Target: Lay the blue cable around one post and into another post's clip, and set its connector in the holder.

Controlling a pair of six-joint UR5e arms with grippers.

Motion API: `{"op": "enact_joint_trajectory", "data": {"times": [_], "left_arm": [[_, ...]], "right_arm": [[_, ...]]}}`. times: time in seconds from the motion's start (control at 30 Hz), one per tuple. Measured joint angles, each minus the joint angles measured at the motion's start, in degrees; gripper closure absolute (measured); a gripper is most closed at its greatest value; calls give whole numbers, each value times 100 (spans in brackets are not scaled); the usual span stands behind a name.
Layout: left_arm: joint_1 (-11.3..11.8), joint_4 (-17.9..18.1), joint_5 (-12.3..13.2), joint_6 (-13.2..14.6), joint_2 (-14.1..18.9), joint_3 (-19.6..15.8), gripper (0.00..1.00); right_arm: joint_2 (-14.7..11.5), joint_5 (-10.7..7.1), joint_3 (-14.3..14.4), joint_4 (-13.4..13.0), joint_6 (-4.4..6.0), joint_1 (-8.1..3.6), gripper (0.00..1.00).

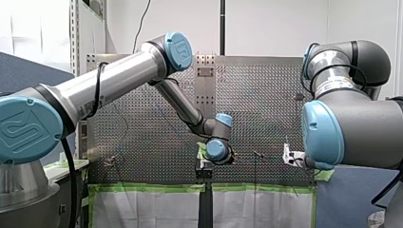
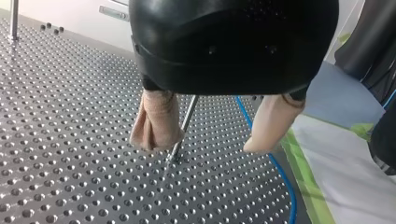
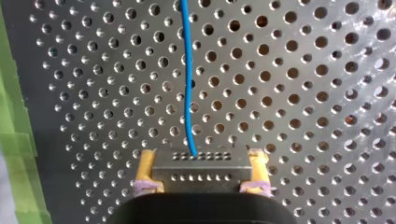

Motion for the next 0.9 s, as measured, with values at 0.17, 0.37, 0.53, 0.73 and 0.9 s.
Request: {"op": "enact_joint_trajectory", "data": {"times": [0.17, 0.37, 0.53, 0.73, 0.9], "left_arm": [[1, -37, -25, -169, 0, -1, 0], [1, -191, -148, -320, -2, -1, 0], [7, -219, -374, -341, -1, -1, 0], [8, -206, -533, -295, 9, -2, 0], [-41, -200, -544, -115, 151, -19, 0]], "right_arm": [[3, 0, 1, -1, 0, 0, 100], [5, 0, 2, -7, 0, 0, 100], [11, 0, 3, -8, 0, 0, 100], [12, -1, 2, -15, 0, 0, 100], [14, 0, 2, -17, 1, 0, 100]]}}
